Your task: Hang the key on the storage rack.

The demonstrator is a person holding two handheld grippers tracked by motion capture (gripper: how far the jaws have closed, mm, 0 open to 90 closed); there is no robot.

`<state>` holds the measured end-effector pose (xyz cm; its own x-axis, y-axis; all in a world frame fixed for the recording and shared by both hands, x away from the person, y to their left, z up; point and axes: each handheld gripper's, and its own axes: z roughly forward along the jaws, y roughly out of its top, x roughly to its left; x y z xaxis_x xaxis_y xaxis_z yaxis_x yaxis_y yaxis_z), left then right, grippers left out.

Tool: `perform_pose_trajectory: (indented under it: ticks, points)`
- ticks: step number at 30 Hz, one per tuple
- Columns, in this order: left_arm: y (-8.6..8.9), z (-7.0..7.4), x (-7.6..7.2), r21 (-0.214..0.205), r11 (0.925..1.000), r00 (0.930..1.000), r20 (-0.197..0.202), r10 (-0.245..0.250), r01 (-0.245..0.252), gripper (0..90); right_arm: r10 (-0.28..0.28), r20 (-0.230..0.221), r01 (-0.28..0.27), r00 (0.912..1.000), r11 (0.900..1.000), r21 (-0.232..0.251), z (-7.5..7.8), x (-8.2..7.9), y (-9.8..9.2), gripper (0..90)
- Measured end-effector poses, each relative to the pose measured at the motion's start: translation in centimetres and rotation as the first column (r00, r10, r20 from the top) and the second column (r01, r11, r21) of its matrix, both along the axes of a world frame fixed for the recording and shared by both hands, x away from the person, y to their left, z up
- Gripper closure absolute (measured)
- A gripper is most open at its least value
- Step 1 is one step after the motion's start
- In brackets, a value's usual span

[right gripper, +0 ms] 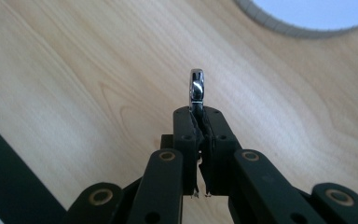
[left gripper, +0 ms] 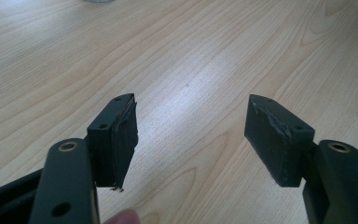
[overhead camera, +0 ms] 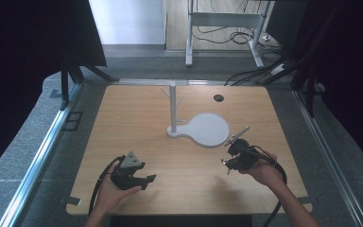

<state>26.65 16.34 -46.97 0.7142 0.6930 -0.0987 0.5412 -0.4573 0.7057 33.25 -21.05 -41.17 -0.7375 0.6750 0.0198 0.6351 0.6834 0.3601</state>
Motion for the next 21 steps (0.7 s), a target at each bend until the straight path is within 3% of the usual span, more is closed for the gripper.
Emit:
perform_pose_trajectory:
  ticks: [13, 21]
  points:
    - [-0.3, -0.3, 0.0, 0.014, 0.9998, 0.9998, -0.011, -0.014, 0.014, 35.1, -0.014, 0.023, 0.014, 0.9996, 0.9998, 0.013, 1.9, 3.7, 1.3, 85.4]
    - [-0.4, -0.4, 0.1, 0.018, 0.9997, 0.9997, -0.015, -0.019, 0.019, 35.1, -0.023, 0.026, 0.023, 0.9994, 0.9994, 0.025, 2.0, 5.8, 2.4, 85.4]
